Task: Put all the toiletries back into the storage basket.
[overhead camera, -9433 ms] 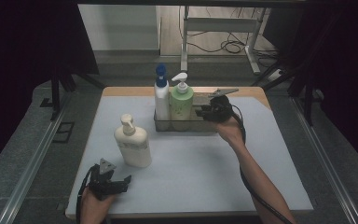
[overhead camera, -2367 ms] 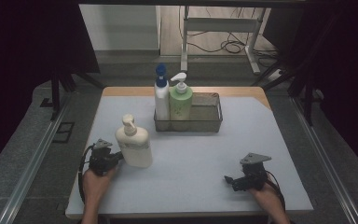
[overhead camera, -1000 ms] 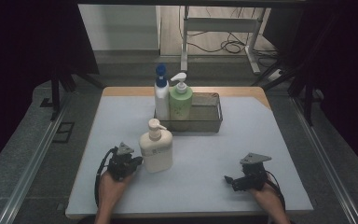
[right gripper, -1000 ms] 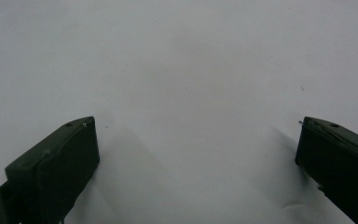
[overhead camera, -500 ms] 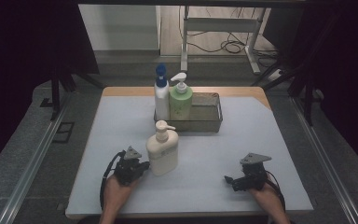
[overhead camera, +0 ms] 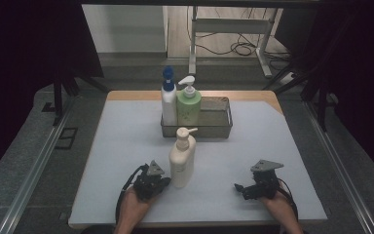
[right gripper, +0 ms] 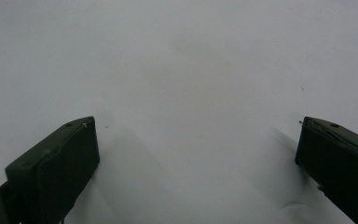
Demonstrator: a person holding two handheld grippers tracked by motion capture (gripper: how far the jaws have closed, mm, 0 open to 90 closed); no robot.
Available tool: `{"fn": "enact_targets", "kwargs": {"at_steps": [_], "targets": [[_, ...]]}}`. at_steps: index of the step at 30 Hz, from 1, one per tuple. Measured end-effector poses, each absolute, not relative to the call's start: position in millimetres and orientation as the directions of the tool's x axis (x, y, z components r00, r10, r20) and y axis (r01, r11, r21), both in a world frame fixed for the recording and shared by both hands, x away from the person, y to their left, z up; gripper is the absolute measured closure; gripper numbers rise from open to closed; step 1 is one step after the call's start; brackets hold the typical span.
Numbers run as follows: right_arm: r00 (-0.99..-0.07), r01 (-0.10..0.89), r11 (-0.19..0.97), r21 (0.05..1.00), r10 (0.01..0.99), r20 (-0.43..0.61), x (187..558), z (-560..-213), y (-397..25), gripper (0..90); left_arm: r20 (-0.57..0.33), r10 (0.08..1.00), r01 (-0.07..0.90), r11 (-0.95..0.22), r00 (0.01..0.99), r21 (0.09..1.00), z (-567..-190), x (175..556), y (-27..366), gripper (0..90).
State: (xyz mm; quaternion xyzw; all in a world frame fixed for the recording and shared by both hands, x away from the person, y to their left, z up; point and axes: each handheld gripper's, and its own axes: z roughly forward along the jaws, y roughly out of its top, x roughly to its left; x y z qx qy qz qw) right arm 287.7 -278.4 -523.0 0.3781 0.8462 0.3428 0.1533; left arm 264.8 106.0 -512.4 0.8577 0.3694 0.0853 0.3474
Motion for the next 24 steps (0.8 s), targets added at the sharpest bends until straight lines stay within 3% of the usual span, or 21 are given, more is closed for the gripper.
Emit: {"fn": "enact_targets", "kwargs": {"at_steps": [24], "targets": [[-0.667, 0.534, 0.479, 0.696, 0.745, -0.001, 288, -523, -278, 0.0, -0.112, 0.600, 0.505, -0.542, 0.792, 0.672, -513, 267, 54, 89.3]]}}
